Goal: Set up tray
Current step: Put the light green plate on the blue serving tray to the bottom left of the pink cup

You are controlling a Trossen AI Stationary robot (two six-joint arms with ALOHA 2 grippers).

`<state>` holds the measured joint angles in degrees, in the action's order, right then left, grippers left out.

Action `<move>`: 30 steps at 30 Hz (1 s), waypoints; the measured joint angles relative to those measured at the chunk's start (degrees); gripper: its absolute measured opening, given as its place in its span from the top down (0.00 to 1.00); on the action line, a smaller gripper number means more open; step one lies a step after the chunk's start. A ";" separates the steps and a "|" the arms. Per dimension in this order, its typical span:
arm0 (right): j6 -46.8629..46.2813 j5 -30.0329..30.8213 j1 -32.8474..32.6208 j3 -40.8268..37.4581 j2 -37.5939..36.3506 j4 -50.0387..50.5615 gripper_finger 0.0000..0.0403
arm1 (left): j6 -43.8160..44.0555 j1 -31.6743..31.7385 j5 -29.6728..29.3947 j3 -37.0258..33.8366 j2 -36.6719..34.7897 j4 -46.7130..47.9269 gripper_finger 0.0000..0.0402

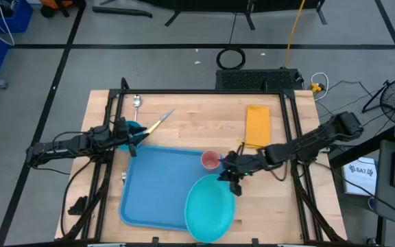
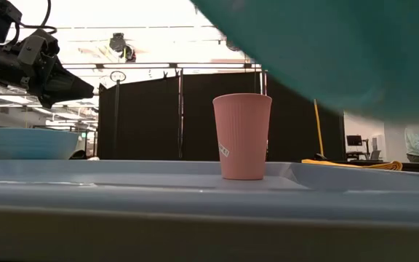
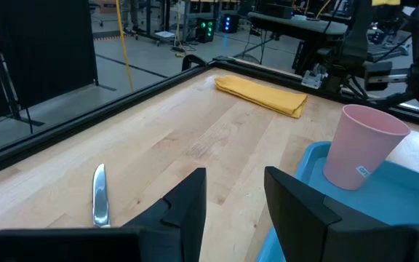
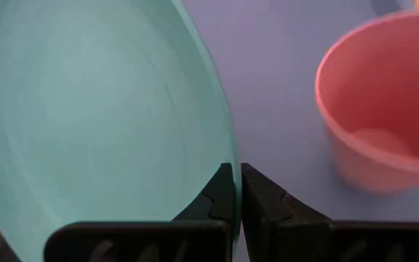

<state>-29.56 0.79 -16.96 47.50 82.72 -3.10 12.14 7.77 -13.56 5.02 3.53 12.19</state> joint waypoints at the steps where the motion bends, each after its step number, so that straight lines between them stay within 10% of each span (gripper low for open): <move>1: 1.51 -0.89 0.87 1.11 1.39 0.09 1.00 | 0.00 0.00 0.00 0.00 0.00 0.00 0.64; 30: 13.94 -7.86 5.87 11.98 17.28 1.74 1.00 | 0.07 0.00 0.19 0.00 0.07 0.02 0.64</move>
<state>-15.61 -7.07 -11.09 59.48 100.01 -1.36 12.21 7.77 -13.37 5.02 3.60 12.21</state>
